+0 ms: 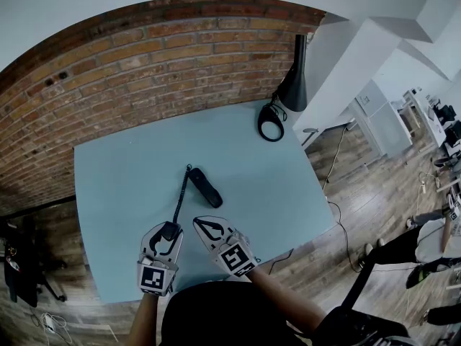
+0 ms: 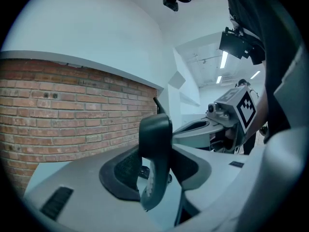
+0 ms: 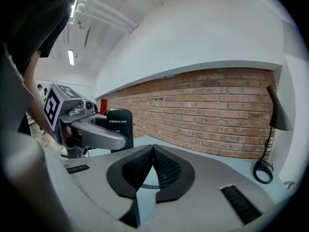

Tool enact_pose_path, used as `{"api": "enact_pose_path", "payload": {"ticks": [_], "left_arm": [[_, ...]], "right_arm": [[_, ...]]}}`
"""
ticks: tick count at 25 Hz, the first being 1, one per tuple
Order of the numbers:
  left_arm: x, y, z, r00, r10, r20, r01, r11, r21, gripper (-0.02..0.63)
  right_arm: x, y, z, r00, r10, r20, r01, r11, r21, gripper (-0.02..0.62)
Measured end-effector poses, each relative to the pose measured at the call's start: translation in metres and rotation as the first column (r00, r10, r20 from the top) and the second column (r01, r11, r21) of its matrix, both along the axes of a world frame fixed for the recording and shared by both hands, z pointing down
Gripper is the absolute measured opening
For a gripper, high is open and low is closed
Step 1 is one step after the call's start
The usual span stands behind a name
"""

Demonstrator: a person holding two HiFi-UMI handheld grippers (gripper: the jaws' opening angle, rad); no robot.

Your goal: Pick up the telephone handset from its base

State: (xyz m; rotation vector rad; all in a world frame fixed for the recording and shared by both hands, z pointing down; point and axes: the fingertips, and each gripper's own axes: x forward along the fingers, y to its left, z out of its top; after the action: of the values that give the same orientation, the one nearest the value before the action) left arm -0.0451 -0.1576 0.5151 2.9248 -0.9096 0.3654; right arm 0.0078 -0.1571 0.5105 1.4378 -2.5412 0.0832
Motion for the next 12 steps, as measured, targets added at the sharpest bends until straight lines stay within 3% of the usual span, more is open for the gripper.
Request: {"api": "enact_pose_path", "payload": {"ticks": [12], "left_arm": [[-0.006, -0.001, 0.015, 0.999, -0.036, 0.014, 0.037, 0.999, -0.019, 0.195]], "right_arm": [[-0.008, 0.005, 0.019, 0.999, -0.024, -0.028, 0.023, 0.999, -0.031, 0.009]]}}
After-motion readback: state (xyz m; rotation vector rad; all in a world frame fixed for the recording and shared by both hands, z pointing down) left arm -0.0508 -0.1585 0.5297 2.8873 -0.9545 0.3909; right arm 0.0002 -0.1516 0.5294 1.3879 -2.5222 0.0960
